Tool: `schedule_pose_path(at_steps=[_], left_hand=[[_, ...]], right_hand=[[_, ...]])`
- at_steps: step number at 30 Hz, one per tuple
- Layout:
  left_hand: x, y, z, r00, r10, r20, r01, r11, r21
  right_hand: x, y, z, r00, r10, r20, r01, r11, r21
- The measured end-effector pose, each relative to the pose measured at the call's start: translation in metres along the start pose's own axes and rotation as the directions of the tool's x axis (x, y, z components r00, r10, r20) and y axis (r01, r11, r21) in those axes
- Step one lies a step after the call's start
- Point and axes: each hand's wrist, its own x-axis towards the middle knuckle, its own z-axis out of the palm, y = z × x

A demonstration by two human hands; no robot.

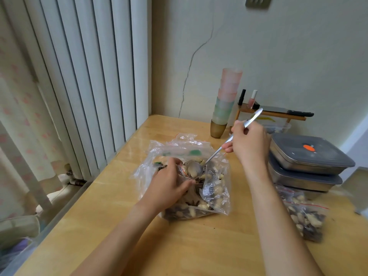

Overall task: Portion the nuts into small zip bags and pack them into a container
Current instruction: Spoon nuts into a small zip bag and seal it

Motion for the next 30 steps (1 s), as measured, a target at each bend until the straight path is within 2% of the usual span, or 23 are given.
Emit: schedule_pose_path(at_steps=[5, 9, 15, 22, 30], left_hand=[[0.003, -0.001, 0.004, 0.996, -0.093, 0.018, 0.093, 0.995, -0.042], [0.003, 0.003, 0.002, 0.988, -0.150, 0.040, 0.155, 0.974, -0.162], [0.002, 0.009, -0.003, 0.973, -0.220, 0.070, 0.231, 0.916, -0.330], [0.003, 0.010, -0.004, 0.969, -0.246, 0.003, 0.236, 0.925, -0.297], [0.002, 0.016, -0.005, 0.963, -0.271, 0.009, 0.251, 0.879, -0.406]], right_hand=[[-0.011, -0.017, 0.002, 0.966, -0.257, -0.012, 0.256, 0.966, -0.032], [-0.017, -0.029, 0.000, 0.926, -0.376, -0.021, 0.373, 0.924, -0.086], [-0.021, -0.033, 0.000, 0.918, -0.393, -0.057, 0.390, 0.919, -0.059], [-0.022, -0.031, 0.007, 0.894, -0.441, -0.077, 0.437, 0.897, -0.060], [-0.026, -0.035, 0.011, 0.842, -0.535, -0.066, 0.533, 0.845, -0.047]])
